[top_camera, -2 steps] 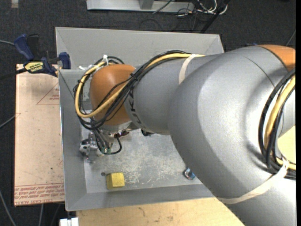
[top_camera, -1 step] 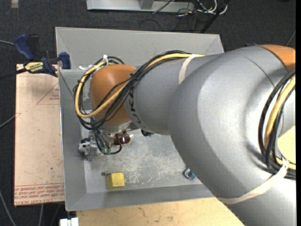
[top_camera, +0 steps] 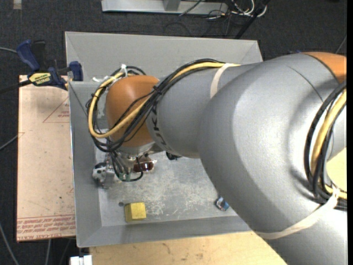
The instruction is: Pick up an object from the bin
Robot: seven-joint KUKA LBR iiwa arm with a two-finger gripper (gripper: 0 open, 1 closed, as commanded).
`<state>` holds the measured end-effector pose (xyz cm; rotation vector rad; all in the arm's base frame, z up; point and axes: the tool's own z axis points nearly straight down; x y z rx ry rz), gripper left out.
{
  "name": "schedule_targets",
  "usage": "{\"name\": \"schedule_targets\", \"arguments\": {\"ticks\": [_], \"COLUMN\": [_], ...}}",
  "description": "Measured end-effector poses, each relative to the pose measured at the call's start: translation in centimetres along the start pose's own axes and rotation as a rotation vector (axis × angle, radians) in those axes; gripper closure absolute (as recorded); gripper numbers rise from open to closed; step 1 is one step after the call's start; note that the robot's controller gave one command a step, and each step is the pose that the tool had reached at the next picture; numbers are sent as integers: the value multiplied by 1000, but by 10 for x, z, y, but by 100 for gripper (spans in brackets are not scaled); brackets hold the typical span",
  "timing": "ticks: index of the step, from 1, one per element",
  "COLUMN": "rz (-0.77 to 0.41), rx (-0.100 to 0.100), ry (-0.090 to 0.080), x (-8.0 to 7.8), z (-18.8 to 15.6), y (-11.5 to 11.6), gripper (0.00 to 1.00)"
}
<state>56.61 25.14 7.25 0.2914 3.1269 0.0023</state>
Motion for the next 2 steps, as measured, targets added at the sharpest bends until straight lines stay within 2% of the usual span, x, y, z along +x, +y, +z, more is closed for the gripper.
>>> {"name": "schedule_targets", "arguments": {"ticks": [2], "rz": [0], "rx": [2], "ry": [3], "x": [0], "z": [-24], "y": [0], "gripper": [100]}}
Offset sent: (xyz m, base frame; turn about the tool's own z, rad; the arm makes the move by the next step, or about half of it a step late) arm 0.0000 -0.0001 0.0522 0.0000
